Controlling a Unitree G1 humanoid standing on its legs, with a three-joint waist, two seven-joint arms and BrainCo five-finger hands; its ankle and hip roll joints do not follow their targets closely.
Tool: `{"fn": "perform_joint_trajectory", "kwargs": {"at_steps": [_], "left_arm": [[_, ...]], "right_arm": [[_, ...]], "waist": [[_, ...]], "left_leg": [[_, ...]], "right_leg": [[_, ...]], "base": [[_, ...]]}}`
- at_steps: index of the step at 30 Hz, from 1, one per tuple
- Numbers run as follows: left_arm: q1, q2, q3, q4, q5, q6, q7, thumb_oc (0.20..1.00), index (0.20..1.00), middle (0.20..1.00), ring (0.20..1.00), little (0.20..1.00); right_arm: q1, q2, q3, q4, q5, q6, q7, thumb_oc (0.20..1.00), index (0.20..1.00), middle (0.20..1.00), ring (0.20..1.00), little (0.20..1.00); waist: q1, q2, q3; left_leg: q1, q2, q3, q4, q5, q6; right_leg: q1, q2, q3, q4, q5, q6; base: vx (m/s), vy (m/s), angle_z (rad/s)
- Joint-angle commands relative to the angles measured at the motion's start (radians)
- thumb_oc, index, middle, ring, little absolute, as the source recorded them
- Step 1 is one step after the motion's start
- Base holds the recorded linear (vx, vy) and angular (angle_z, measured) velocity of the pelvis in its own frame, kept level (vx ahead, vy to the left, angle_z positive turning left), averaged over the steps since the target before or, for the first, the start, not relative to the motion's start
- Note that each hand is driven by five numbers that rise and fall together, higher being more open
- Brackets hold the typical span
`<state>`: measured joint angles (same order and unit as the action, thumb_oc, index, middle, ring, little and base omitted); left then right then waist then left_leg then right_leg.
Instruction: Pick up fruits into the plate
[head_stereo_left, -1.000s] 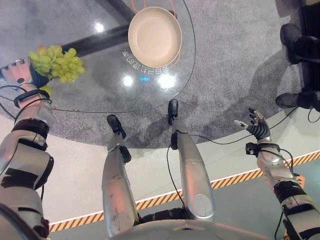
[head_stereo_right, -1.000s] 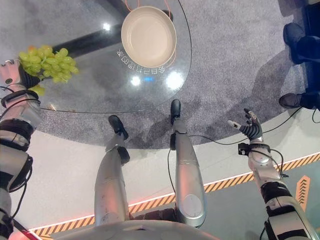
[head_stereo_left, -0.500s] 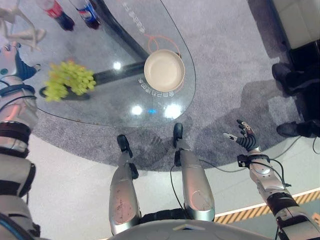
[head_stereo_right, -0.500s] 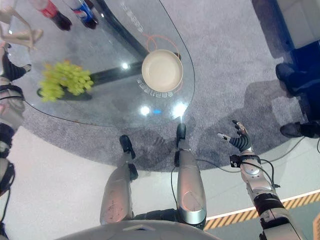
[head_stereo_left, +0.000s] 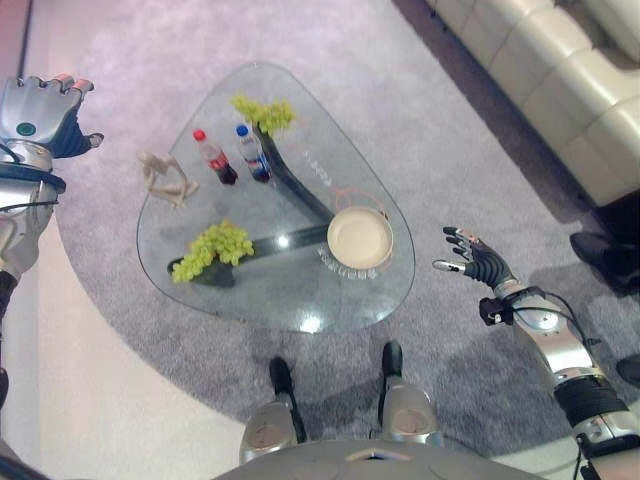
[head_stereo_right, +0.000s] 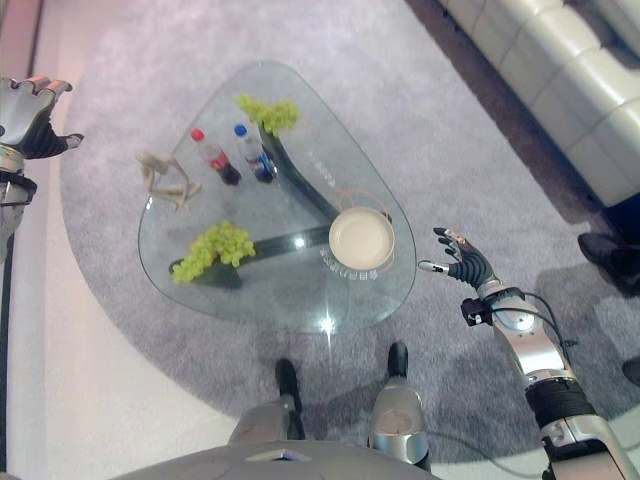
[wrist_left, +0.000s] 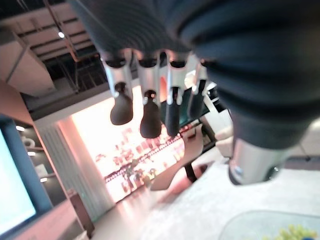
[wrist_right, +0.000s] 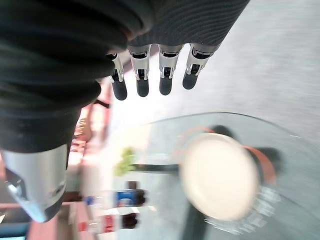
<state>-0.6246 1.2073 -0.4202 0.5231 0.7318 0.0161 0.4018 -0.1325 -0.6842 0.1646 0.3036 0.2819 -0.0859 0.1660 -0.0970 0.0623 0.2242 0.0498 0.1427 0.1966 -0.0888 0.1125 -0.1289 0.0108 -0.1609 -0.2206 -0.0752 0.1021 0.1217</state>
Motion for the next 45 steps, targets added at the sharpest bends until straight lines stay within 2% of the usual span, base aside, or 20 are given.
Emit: {"fn": "perform_joint_trajectory", "kwargs": {"at_steps": [1, 2, 3, 4, 10, 13, 18, 23, 28, 31, 38, 45], "left_arm": [[0.057, 0.004, 0.048, 0.020, 0.031, 0.003, -0.010, 0.200, 0.200, 0.200, 0.200, 0.200], [0.098, -0.013, 0.077, 0.024, 0.016, -0.012, 0.000, 0.319, 0.319, 0.319, 0.319, 0.319], [0.117, -0.020, 0.094, 0.019, 0.016, -0.019, 0.000, 0.802, 0.802, 0.802, 0.802, 0.802], [0.134, -0.032, 0.108, 0.015, 0.022, -0.017, -0.020, 1.000, 1.000, 1.000, 1.000, 1.000], [0.171, -0.057, 0.131, -0.005, -0.033, 0.007, -0.070, 1.000, 1.000, 1.000, 1.000, 1.000], [0.142, -0.109, 0.125, 0.023, -0.205, 0.063, -0.159, 1.000, 1.000, 1.000, 1.000, 1.000], [0.084, -0.182, 0.127, 0.090, -0.313, 0.102, -0.187, 1.000, 1.000, 1.000, 1.000, 1.000], [-0.025, -0.220, 0.099, 0.222, -0.423, 0.090, -0.175, 1.000, 1.000, 1.000, 1.000, 1.000], [-0.104, -0.256, 0.082, 0.334, -0.508, 0.074, -0.144, 1.000, 1.000, 1.000, 1.000, 1.000], [-0.125, -0.295, 0.086, 0.372, -0.565, 0.100, -0.109, 1.000, 1.000, 1.000, 1.000, 1.000], [-0.170, -0.345, 0.082, 0.496, -0.601, 0.116, -0.069, 1.000, 1.000, 1.000, 1.000, 1.000], [-0.241, -0.348, 0.042, 0.618, -0.596, 0.118, -0.085, 1.000, 1.000, 1.000, 1.000, 1.000]], "right_arm": [[0.021, -0.010, -0.004, -0.051, -0.007, 0.014, 0.032, 1.000, 1.000, 1.000, 1.000, 1.000], [0.033, 0.000, -0.003, -0.060, -0.017, 0.039, 0.037, 1.000, 1.000, 1.000, 1.000, 1.000], [0.038, 0.002, -0.002, -0.060, -0.019, 0.054, 0.039, 1.000, 1.000, 1.000, 1.000, 1.000], [0.043, 0.005, -0.002, -0.054, -0.026, 0.071, 0.042, 1.000, 1.000, 1.000, 1.000, 1.000], [0.061, 0.002, 0.007, -0.008, -0.038, 0.104, 0.042, 1.000, 1.000, 1.000, 1.000, 1.000], [0.062, 0.011, 0.026, 0.063, -0.047, 0.121, 0.014, 1.000, 1.000, 1.000, 1.000, 1.000], [0.042, 0.024, 0.052, 0.162, -0.035, 0.121, -0.048, 1.000, 1.000, 1.000, 1.000, 1.000], [0.023, 0.037, 0.068, 0.332, -0.029, 0.088, -0.101, 1.000, 1.000, 1.000, 1.000, 1.000], [0.015, 0.063, 0.075, 0.462, -0.010, 0.045, -0.120, 1.000, 1.000, 1.000, 1.000, 1.000], [0.018, 0.098, 0.080, 0.515, -0.003, 0.047, -0.144, 1.000, 1.000, 1.000, 1.000, 1.000], [-0.005, 0.130, 0.073, 0.614, 0.033, 0.029, -0.169, 1.000, 1.000, 1.000, 1.000, 1.000], [-0.032, 0.121, 0.053, 0.674, 0.056, 0.005, -0.201, 1.000, 1.000, 1.000, 1.000, 1.000]], "waist": [[0.012, -0.033, -0.074], [0.013, -0.033, -0.083], [0.012, -0.033, -0.085], [0.012, -0.032, -0.086], [-0.002, -0.028, -0.058], [-0.016, -0.033, -0.008], [-0.025, -0.048, 0.053], [-0.030, -0.072, 0.114], [-0.029, -0.095, 0.143], [-0.026, -0.116, 0.159], [-0.030, -0.157, 0.202], [-0.044, -0.188, 0.264]], "left_leg": [[-0.026, -0.040, 0.024, 0.075, -0.112, 0.017], [-0.017, -0.039, 0.024, 0.075, -0.116, 0.018], [-0.013, -0.039, 0.025, 0.074, -0.118, 0.019], [-0.010, -0.039, 0.024, 0.073, -0.119, 0.019], [-0.020, -0.042, 0.024, 0.077, -0.125, 0.026], [-0.041, -0.045, 0.025, 0.080, -0.123, 0.033], [-0.082, -0.043, 0.027, 0.095, -0.121, 0.038], [-0.126, -0.036, 0.037, 0.100, -0.109, 0.042], [-0.152, -0.028, 0.043, 0.105, -0.106, 0.042], [-0.172, -0.021, 0.045, 0.113, -0.105, 0.038], [-0.225, -0.010, 0.049, 0.157, -0.111, 0.032], [-0.322, -0.009, 0.049, 0.230, -0.120, 0.034]], "right_leg": [[-0.002, -0.038, -0.025, 0.099, -0.094, 0.030], [0.008, -0.039, -0.025, 0.094, -0.096, 0.031], [0.011, -0.039, -0.024, 0.092, -0.096, 0.031], [0.015, -0.039, -0.024, 0.091, -0.098, 0.031], [0.000, -0.036, -0.009, 0.095, -0.105, 0.029], [-0.024, -0.027, 0.008, 0.097, -0.106, 0.024], [-0.066, -0.013, 0.024, 0.105, -0.106, 0.018], [-0.108, 0.006, 0.044, 0.102, -0.097, 0.016], [-0.131, 0.016, 0.051, 0.101, -0.094, 0.016], [-0.144, 0.022, 0.051, 0.101, -0.093, 0.015], [-0.186, 0.037, 0.051, 0.113, -0.085, 0.005], [-0.284, 0.054, 0.064, 0.174, -0.084, -0.008]], "base": [[0.12, -0.011, 0.02], [0.10, -0.009, 0.03], [0.11, -0.004, 0.03], [0.05, 0.003, -0.01], [-0.02, 0.018, -0.07], [-0.10, 0.029, -0.11], [-0.13, -0.012, -0.12], [-0.10, -0.031, -0.14], [-0.05, -0.064, -0.03], [-0.03, -0.088, 0.00], [-0.03, -0.065, 0.02], [-0.04, -0.009, 0.02]]}}
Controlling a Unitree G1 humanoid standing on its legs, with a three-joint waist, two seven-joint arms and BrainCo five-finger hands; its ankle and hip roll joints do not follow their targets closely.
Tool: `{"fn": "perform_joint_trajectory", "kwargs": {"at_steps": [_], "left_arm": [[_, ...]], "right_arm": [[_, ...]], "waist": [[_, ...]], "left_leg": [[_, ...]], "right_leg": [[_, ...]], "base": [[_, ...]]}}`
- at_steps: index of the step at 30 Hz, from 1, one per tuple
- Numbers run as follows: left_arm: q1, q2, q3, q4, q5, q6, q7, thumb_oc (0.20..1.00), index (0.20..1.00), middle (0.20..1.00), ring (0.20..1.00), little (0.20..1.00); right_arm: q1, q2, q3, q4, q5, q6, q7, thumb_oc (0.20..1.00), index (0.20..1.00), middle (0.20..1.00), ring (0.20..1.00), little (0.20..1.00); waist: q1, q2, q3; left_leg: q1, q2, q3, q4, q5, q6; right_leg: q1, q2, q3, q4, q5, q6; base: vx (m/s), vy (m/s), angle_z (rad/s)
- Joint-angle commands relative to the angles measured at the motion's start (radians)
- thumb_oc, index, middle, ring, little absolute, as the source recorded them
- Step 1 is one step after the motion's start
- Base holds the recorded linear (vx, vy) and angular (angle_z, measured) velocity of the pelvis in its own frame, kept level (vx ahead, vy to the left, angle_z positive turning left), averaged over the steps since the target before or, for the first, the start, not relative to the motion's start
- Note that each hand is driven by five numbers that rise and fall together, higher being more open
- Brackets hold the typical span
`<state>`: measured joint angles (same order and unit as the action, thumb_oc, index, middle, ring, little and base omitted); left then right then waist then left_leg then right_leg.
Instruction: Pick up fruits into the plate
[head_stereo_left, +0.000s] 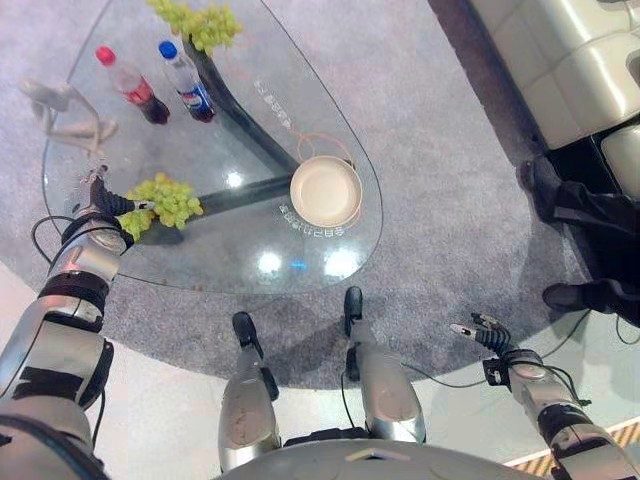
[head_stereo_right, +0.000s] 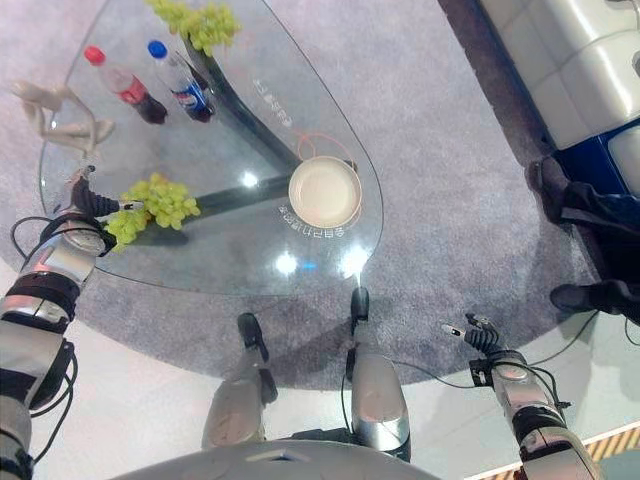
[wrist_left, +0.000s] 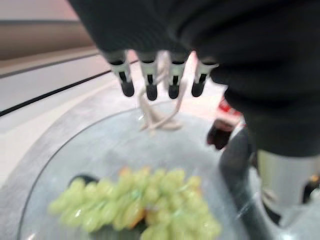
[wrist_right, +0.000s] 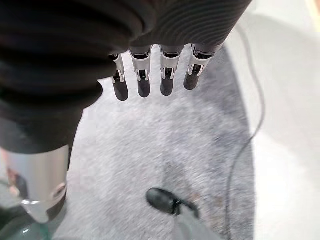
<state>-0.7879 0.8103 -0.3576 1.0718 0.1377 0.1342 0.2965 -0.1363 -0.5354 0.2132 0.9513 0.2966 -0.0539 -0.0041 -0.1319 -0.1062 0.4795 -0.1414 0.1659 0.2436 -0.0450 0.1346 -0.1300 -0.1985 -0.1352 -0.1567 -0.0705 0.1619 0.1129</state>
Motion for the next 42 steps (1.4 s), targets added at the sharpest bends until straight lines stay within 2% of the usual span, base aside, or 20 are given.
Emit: {"fn": "perform_joint_trajectory", "kwargs": {"at_steps": [1, 4, 10, 19, 27, 28, 31, 35, 42], "left_arm": [[-0.087, 0.051, -0.027, 0.081, 0.003, 0.002, 0.016, 1.000, 1.000, 1.000, 1.000, 1.000], [-0.119, 0.058, -0.054, 0.112, 0.026, 0.016, 0.004, 1.000, 1.000, 1.000, 1.000, 1.000], [-0.141, 0.054, -0.090, 0.153, 0.062, 0.033, 0.011, 1.000, 1.000, 1.000, 1.000, 1.000], [-0.155, 0.061, -0.099, 0.183, 0.086, 0.034, 0.091, 1.000, 1.000, 1.000, 1.000, 1.000], [-0.206, 0.082, -0.117, 0.193, 0.125, 0.104, 0.173, 1.000, 1.000, 1.000, 1.000, 1.000], [-0.213, 0.089, -0.110, 0.189, 0.126, 0.122, 0.223, 1.000, 1.000, 1.000, 1.000, 1.000], [-0.224, 0.096, -0.096, 0.188, 0.116, 0.126, 0.305, 1.000, 1.000, 1.000, 1.000, 1.000], [-0.239, 0.111, -0.048, 0.147, 0.105, 0.095, 0.447, 1.000, 1.000, 1.000, 1.000, 1.000], [-0.245, 0.105, -0.023, 0.094, 0.116, 0.080, 0.531, 1.000, 1.000, 1.000, 1.000, 1.000]], "right_arm": [[-0.031, -0.031, 0.000, 0.035, 0.042, -0.032, -0.034, 1.000, 1.000, 1.000, 1.000, 1.000], [-0.040, -0.046, -0.014, 0.049, 0.045, -0.029, -0.053, 1.000, 1.000, 1.000, 1.000, 1.000], [-0.045, -0.059, -0.039, 0.083, 0.059, -0.066, -0.080, 1.000, 1.000, 1.000, 1.000, 1.000], [-0.047, -0.079, -0.039, 0.042, 0.063, -0.090, -0.095, 1.000, 1.000, 1.000, 1.000, 1.000], [-0.043, -0.092, -0.037, 0.037, 0.071, -0.123, -0.113, 1.000, 1.000, 1.000, 1.000, 1.000], [-0.034, -0.086, -0.036, 0.035, 0.068, -0.133, -0.118, 1.000, 1.000, 1.000, 1.000, 1.000], [-0.027, -0.078, -0.033, 0.042, 0.068, -0.147, -0.117, 1.000, 1.000, 1.000, 1.000, 1.000], [-0.007, -0.046, -0.015, 0.052, 0.066, -0.180, -0.125, 1.000, 1.000, 1.000, 1.000, 1.000], [-0.005, -0.030, -0.001, 0.037, 0.073, -0.177, -0.146, 1.000, 1.000, 1.000, 1.000, 1.000]], "waist": [[-0.011, -0.022, 0.015], [-0.016, -0.026, 0.040], [-0.026, -0.027, 0.041], [-0.044, -0.024, 0.041], [-0.056, -0.018, 0.041], [-0.056, -0.018, 0.041], [-0.054, -0.019, 0.041], [-0.047, -0.019, 0.041], [-0.037, -0.016, 0.041]], "left_leg": [[-0.142, -0.032, 0.001, 0.194, -0.143, 0.036], [-0.173, -0.036, -0.003, 0.217, -0.151, 0.039], [-0.258, -0.047, -0.003, 0.240, -0.150, 0.043], [-0.370, -0.059, -0.003, 0.279, -0.149, 0.041], [-0.459, -0.063, -0.003, 0.302, -0.146, 0.038], [-0.475, -0.065, -0.004, 0.306, -0.146, 0.038], [-0.491, -0.066, -0.009, 0.310, -0.146, 0.038], [-0.517, -0.074, -0.023, 0.312, -0.146, 0.037], [-0.550, -0.079, -0.035, 0.316, -0.145, 0.035]], "right_leg": [[-0.088, 0.030, 0.000, 0.178, -0.145, -0.001], [-0.125, 0.035, 0.000, 0.206, -0.149, -0.005], [-0.221, 0.037, -0.006, 0.243, -0.149, -0.010], [-0.338, 0.032, -0.001, 0.272, -0.137, -0.014], [-0.425, 0.031, 0.002, 0.286, -0.127, -0.017], [-0.441, 0.030, 0.002, 0.291, -0.127, -0.018], [-0.454, 0.030, 0.000, 0.295, -0.127, -0.018], [-0.477, 0.031, 0.000, 0.298, -0.126, -0.019], [-0.507, 0.030, -0.008, 0.312, -0.130, -0.021]], "base": [[0.00, 0.000, 0.00], [-0.01, 0.025, -0.02], [0.00, 0.017, 0.00], [0.00, 0.038, -0.01], [0.00, 0.023, -0.01], [0.00, 0.000, 0.00], [0.00, 0.000, 0.00], [0.00, -0.006, 0.01], [0.01, -0.016, 0.06]]}}
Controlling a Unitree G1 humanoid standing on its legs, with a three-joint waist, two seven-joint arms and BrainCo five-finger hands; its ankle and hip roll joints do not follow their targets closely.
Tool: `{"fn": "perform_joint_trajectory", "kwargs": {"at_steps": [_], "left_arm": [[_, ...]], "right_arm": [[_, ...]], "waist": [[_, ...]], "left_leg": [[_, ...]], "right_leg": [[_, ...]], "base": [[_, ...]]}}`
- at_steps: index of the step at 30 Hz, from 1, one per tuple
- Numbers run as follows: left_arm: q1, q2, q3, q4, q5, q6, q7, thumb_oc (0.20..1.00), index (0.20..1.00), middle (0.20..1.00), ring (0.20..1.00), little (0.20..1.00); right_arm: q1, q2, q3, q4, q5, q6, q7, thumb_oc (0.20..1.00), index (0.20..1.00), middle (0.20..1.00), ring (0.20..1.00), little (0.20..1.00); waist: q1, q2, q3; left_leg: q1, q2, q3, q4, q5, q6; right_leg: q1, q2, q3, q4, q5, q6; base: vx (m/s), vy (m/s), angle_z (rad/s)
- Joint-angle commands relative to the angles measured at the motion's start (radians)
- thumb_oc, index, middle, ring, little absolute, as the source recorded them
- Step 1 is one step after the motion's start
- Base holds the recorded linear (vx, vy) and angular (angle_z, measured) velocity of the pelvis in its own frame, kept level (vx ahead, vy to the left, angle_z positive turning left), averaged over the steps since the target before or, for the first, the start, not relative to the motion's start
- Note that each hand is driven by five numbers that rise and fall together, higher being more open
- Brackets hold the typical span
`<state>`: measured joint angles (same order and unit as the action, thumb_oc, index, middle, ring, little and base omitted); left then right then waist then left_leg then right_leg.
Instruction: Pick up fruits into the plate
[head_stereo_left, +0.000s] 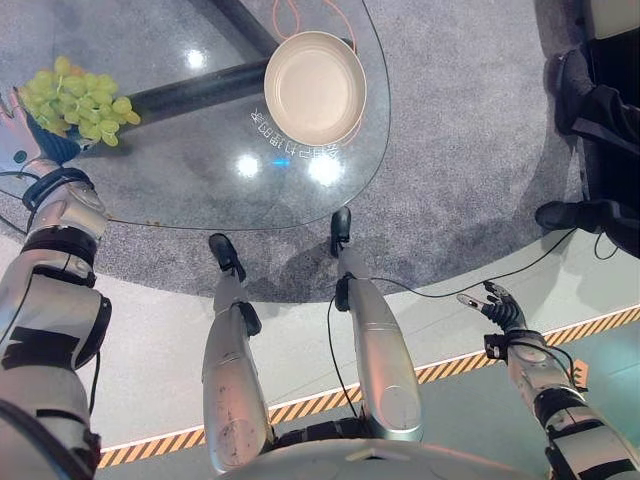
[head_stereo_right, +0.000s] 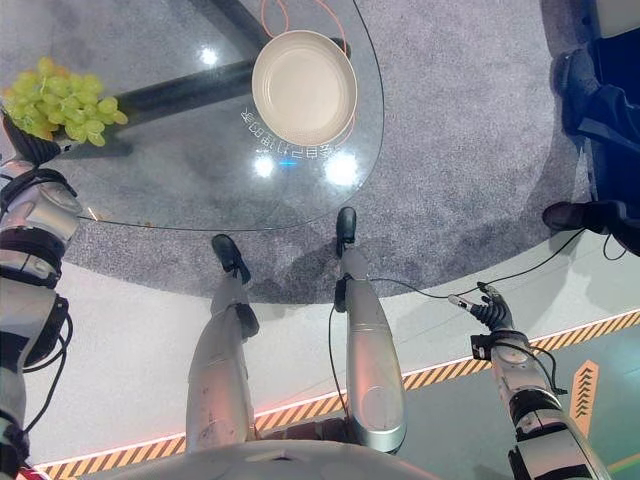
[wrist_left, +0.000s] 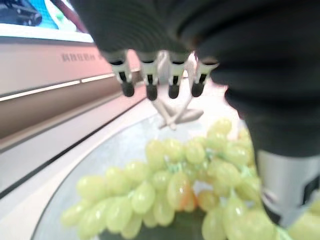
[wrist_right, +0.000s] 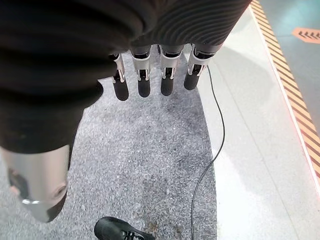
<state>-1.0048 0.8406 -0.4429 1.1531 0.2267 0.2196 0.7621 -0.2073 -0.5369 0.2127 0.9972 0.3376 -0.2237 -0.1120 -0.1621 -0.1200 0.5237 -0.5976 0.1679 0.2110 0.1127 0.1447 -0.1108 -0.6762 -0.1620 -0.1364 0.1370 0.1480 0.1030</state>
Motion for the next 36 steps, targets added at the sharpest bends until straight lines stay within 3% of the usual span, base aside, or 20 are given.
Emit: {"fn": "perform_joint_trajectory", "kwargs": {"at_steps": [1, 15, 24, 30, 31, 33, 34, 36], "left_arm": [[-0.029, 0.073, 0.062, 0.011, 0.027, -0.002, 0.066, 1.000, 1.000, 1.000, 1.000, 1.000], [-0.079, 0.058, 0.022, 0.067, 0.054, 0.031, 0.000, 1.000, 1.000, 1.000, 1.000, 1.000], [-0.135, 0.046, -0.023, 0.100, 0.043, 0.055, -0.005, 1.000, 1.000, 1.000, 1.000, 1.000], [-0.163, 0.053, -0.038, 0.117, 0.049, 0.076, -0.076, 1.000, 1.000, 1.000, 1.000, 1.000], [-0.152, 0.051, -0.042, 0.124, 0.053, 0.064, -0.090, 1.000, 1.000, 1.000, 1.000, 1.000], [-0.152, 0.050, -0.047, 0.130, 0.054, 0.049, -0.123, 1.000, 1.000, 1.000, 1.000, 1.000], [-0.139, 0.048, -0.053, 0.136, 0.050, 0.033, -0.148, 1.000, 1.000, 1.000, 1.000, 1.000], [-0.126, 0.047, -0.063, 0.134, 0.053, 0.039, -0.187, 1.000, 1.000, 1.000, 1.000, 1.000]], "right_arm": [[0.064, -0.028, 0.000, -0.011, 0.032, -0.004, -0.041, 1.000, 1.000, 1.000, 1.000, 1.000], [0.044, -0.045, -0.008, -0.057, 0.051, -0.006, -0.093, 1.000, 1.000, 1.000, 1.000, 1.000], [0.019, -0.069, -0.020, -0.081, 0.059, -0.019, -0.112, 1.000, 1.000, 1.000, 1.000, 1.000], [0.026, -0.049, -0.011, -0.087, 0.057, -0.023, -0.135, 1.000, 1.000, 1.000, 1.000, 1.000], [0.030, -0.048, -0.007, -0.088, 0.054, -0.019, -0.134, 1.000, 1.000, 1.000, 1.000, 1.000], [0.017, -0.054, -0.012, -0.095, 0.055, -0.013, -0.132, 1.000, 1.000, 1.000, 1.000, 1.000], [0.021, -0.057, -0.009, -0.094, 0.054, -0.011, -0.128, 1.000, 1.000, 1.000, 1.000, 1.000], [0.018, -0.066, -0.011, -0.108, 0.052, 0.001, -0.122, 1.000, 1.000, 1.000, 1.000, 1.000]], "waist": [[-0.006, -0.002, -0.004], [-0.017, -0.011, -0.004], [-0.024, 0.015, -0.004], [-0.019, 0.015, -0.004], [-0.018, 0.016, -0.004], [-0.021, 0.016, -0.004], [-0.020, 0.019, -0.004], [-0.021, 0.020, -0.004]], "left_leg": [[-0.097, -0.081, -0.003, 0.159, -0.155, 0.016], [-0.162, -0.072, -0.005, 0.179, -0.149, 0.016], [-0.200, -0.070, 0.002, 0.178, -0.138, 0.012], [-0.219, -0.075, -0.004, 0.197, -0.145, 0.019], [-0.201, -0.073, -0.015, 0.210, -0.180, 0.011], [-0.231, -0.072, -0.002, 0.211, -0.153, 0.020], [-0.211, -0.070, -0.014, 0.223, -0.189, 0.012], [-0.219, -0.071, -0.014, 0.233, -0.193, 0.014]], "right_leg": [[-0.033, 0.057, -0.029, 0.107, -0.116, -0.012], [-0.096, 0.063, -0.026, 0.130, -0.109, -0.011], [-0.145, 0.059, -0.017, 0.158, -0.124, -0.013], [-0.160, 0.052, -0.025, 0.168, -0.125, -0.010], [-0.141, 0.055, -0.020, 0.180, -0.155, -0.001], [-0.171, 0.050, -0.025, 0.176, -0.127, -0.009], [-0.152, 0.053, -0.018, 0.188, -0.157, 0.000], [-0.160, 0.055, -0.013, 0.194, -0.157, -0.001]], "base": [[0.01, -0.004, 0.07], [0.00, 0.000, 0.01], [0.01, 0.054, 0.01], [0.02, 0.008, 0.03], [0.01, 0.013, 0.04], [0.02, 0.027, 0.04], [0.08, 0.040, 0.04], [0.05, 0.046, 0.02]]}}
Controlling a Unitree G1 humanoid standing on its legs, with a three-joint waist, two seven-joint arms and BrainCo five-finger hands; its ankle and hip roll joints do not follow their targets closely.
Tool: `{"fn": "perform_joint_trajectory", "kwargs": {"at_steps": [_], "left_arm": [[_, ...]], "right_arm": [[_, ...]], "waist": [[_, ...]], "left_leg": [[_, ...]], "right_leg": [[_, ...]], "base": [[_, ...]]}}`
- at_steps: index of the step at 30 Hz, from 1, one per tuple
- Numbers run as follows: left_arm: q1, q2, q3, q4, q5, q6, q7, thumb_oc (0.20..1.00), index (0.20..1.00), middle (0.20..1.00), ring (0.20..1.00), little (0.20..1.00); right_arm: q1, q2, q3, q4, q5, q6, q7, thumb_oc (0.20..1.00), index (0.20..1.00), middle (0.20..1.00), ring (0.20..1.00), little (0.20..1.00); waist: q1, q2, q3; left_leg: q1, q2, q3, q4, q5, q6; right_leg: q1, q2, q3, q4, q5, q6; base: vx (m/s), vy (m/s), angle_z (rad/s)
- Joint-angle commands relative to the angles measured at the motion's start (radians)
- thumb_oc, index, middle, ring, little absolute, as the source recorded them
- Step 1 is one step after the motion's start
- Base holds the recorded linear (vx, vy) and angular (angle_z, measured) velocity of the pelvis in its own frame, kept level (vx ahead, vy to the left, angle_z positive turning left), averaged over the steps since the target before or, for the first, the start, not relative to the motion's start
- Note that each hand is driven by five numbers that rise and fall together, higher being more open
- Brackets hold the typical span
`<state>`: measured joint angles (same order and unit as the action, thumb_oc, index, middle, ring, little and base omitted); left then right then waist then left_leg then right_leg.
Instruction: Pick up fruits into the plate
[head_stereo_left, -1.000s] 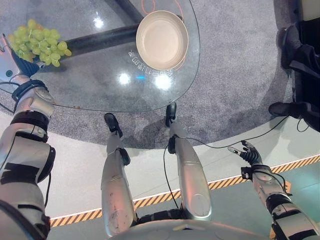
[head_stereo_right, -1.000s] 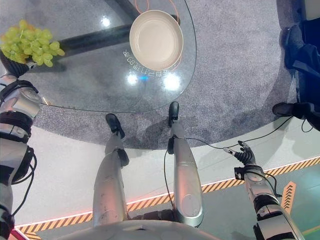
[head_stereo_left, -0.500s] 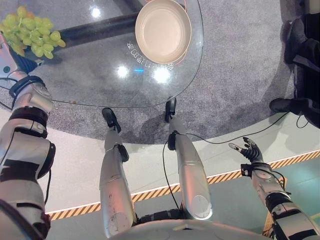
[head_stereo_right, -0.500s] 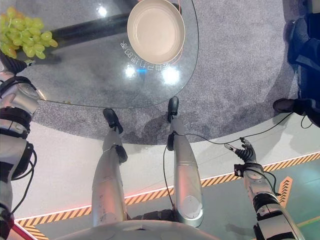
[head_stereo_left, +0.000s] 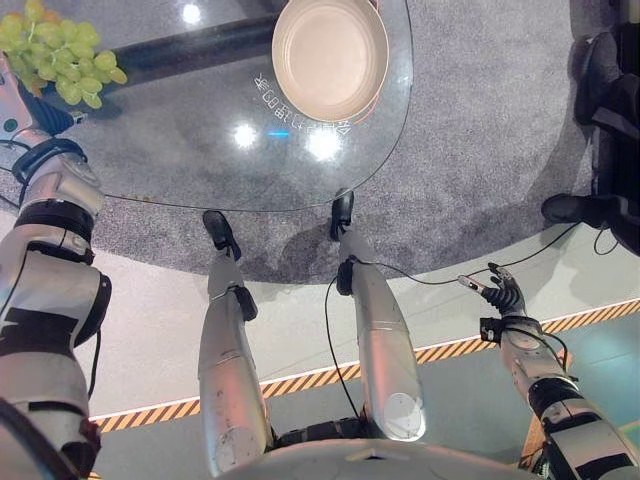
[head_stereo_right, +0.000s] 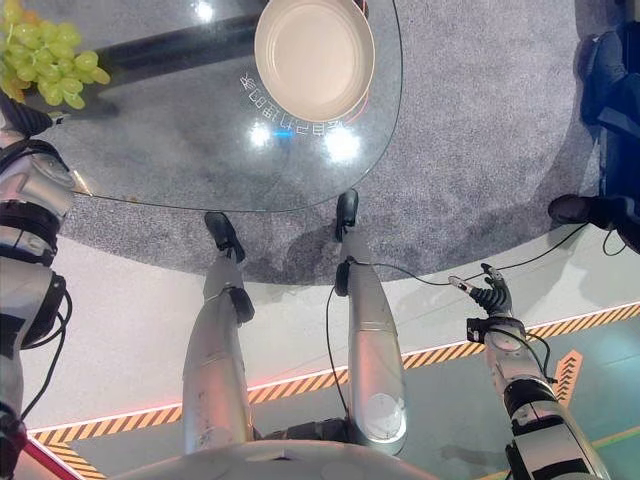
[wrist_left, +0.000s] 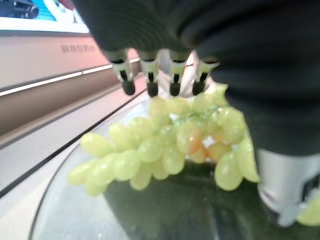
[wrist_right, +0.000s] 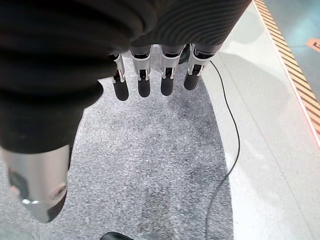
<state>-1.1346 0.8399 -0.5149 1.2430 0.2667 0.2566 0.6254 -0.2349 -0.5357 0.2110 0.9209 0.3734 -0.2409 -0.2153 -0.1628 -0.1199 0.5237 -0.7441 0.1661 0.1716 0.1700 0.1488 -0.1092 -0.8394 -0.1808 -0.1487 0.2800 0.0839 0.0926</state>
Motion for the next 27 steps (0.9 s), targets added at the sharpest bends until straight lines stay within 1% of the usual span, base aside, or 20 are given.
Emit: {"fn": "perform_joint_trajectory", "kwargs": {"at_steps": [1, 3, 7, 9, 10, 11, 12, 13, 16, 17, 20, 24, 27], "left_arm": [[0.008, 0.047, 0.004, 0.045, 0.013, -0.002, -0.070, 1.000, 1.000, 1.000, 1.000, 1.000], [0.013, 0.047, -0.007, 0.047, 0.001, 0.012, -0.101, 1.000, 1.000, 1.000, 1.000, 1.000], [0.037, 0.039, -0.009, 0.065, -0.011, -0.001, -0.121, 1.000, 1.000, 1.000, 1.000, 1.000], [0.031, 0.036, -0.017, 0.072, -0.013, 0.002, -0.148, 1.000, 1.000, 1.000, 1.000, 1.000], [0.027, 0.035, -0.025, 0.076, -0.018, 0.009, -0.170, 0.875, 0.875, 0.875, 0.875, 0.875], [0.024, 0.034, -0.036, 0.077, -0.028, 0.010, -0.198, 0.385, 0.385, 0.385, 0.385, 0.385], [0.021, 0.034, -0.041, 0.080, -0.028, 0.013, -0.236, 0.200, 0.200, 0.200, 0.200, 0.200], [0.019, 0.034, -0.047, 0.082, -0.031, 0.017, -0.253, 0.200, 0.200, 0.200, 0.200, 0.200], [0.041, 0.033, -0.063, 0.103, -0.031, 0.011, -0.355, 0.200, 0.200, 0.200, 0.200, 0.200], [0.052, 0.034, -0.068, 0.112, -0.033, -0.001, -0.372, 0.200, 0.200, 0.200, 0.200, 0.200], [0.072, 0.033, -0.068, 0.114, -0.028, -0.005, -0.403, 0.200, 0.200, 0.200, 0.200, 0.200], [0.081, 0.040, -0.074, 0.115, -0.042, -0.013, -0.419, 0.200, 0.200, 0.200, 0.200, 0.200], [0.090, 0.043, -0.073, 0.093, -0.064, -0.043, -0.402, 0.200, 0.200, 0.200, 0.200, 0.200]], "right_arm": [[0.043, -0.070, -0.010, -0.040, 0.015, 0.024, -0.018, 1.000, 1.000, 1.000, 1.000, 1.000], [0.039, -0.078, -0.011, -0.043, 0.019, 0.025, -0.011, 1.000, 1.000, 1.000, 1.000, 1.000], [0.036, -0.090, -0.019, -0.045, 0.021, 0.020, 0.002, 1.000, 1.000, 1.000, 1.000, 1.000], [0.035, -0.097, -0.026, -0.037, 0.024, 0.012, 0.011, 1.000, 1.000, 1.000, 1.000, 1.000], [0.036, -0.100, -0.029, -0.040, 0.024, 0.013, 0.015, 1.000, 1.000, 1.000, 1.000, 1.000], [0.036, -0.100, -0.028, -0.051, 0.024, 0.022, 0.011, 1.000, 1.000, 1.000, 1.000, 1.000], [0.038, -0.098, -0.029, -0.058, 0.021, 0.025, 0.008, 1.000, 1.000, 1.000, 1.000, 1.000], [0.038, -0.098, -0.029, -0.062, 0.021, 0.027, 0.006, 1.000, 1.000, 1.000, 1.000, 1.000], [0.039, -0.102, -0.029, -0.097, 0.020, 0.049, -0.005, 1.000, 1.000, 1.000, 1.000, 1.000], [0.037, -0.106, -0.029, -0.101, 0.021, 0.051, -0.005, 1.000, 1.000, 1.000, 1.000, 1.000], [0.031, -0.120, -0.036, -0.113, 0.018, 0.064, 0.005, 1.000, 1.000, 1.000, 1.000, 1.000], [0.023, -0.139, -0.042, -0.113, 0.023, 0.066, 0.019, 1.000, 1.000, 1.000, 1.000, 1.000], [0.027, -0.145, -0.042, -0.123, 0.022, 0.072, 0.028, 1.000, 1.000, 1.000, 1.000, 1.000]], "waist": [[-0.021, 0.022, -0.004], [-0.023, 0.024, -0.004], [-0.025, 0.028, -0.004], [-0.026, 0.030, -0.004], [-0.027, 0.030, -0.004], [-0.028, 0.031, -0.004], [-0.029, 0.030, -0.004], [-0.030, 0.030, -0.004], [-0.034, 0.031, -0.004], [-0.035, 0.032, -0.004], [-0.037, 0.035, -0.004], [-0.038, 0.038, -0.004], [-0.038, 0.037, -0.004]], "left_leg": [[-0.076, -0.070, 0.025, 0.180, -0.200, 0.013], [-0.082, -0.072, 0.024, 0.188, -0.203, 0.015], [-0.090, -0.074, 0.024, 0.199, -0.205, 0.017], [-0.087, -0.076, 0.025, 0.199, -0.205, 0.017], [-0.087, -0.078, 0.024, 0.202, -0.205, 0.018], [-0.085, -0.079, 0.023, 0.203, -0.205, 0.019], [-0.083, -0.079, 0.024, 0.202, -0.206, 0.021], [-0.083, -0.079, 0.025, 0.204, -0.206, 0.021], [-0.082, -0.079, 0.027, 0.208, -0.205, 0.022], [-0.082, -0.078, 0.028, 0.211, -0.204, 0.022], [-0.081, -0.076, 0.031, 0.213, -0.203, 0.022], [-0.084, -0.076, 0.033, 0.214, -0.202, 0.021], [-0.085, -0.077, 0.032, 0.215, -0.202, 0.023]], "right_leg": [[-0.001, 0.074, 0.001, 0.054, -0.094, 0.010], [-0.008, 0.075, 0.004, 0.062, -0.096, 0.009], [-0.013, 0.074, 0.008, 0.070, -0.101, 0.007], [-0.011, 0.073, 0.009, 0.070, -0.101, 0.008], [-0.011, 0.073, 0.010, 0.071, -0.101, 0.008], [-0.009, 0.073, 0.009, 0.073, -0.101, 0.008], [-0.008, 0.073, 0.009, 0.073, -0.101, 0.010], [-0.008, 0.073, 0.008, 0.073, -0.100, 0.009], [-0.007, 0.073, 0.008, 0.075, -0.099, 0.009], [-0.008, 0.075, 0.009, 0.079, -0.099, 0.008], [-0.009, 0.076, 0.011, 0.085, -0.102, 0.006], [-0.012, 0.078, 0.013, 0.090, -0.106, 0.003], [-0.013, 0.082, 0.016, 0.093, -0.107, 0.001]], "base": [[0.02, 0.053, 0.01], [0.01, 0.043, 0.00], [0.01, 0.038, 0.00], [0.01, 0.032, -0.01], [0.00, 0.000, 0.00], [0.00, 0.000, 0.00], [0.00, 0.000, 0.00], [0.00, 0.000, 0.00], [0.00, 0.000, 0.00], [0.00, 0.000, 0.00], [0.00, 0.037, -0.04], [0.00, 0.017, -0.01], [0.00, 0.000, 0.00]]}}
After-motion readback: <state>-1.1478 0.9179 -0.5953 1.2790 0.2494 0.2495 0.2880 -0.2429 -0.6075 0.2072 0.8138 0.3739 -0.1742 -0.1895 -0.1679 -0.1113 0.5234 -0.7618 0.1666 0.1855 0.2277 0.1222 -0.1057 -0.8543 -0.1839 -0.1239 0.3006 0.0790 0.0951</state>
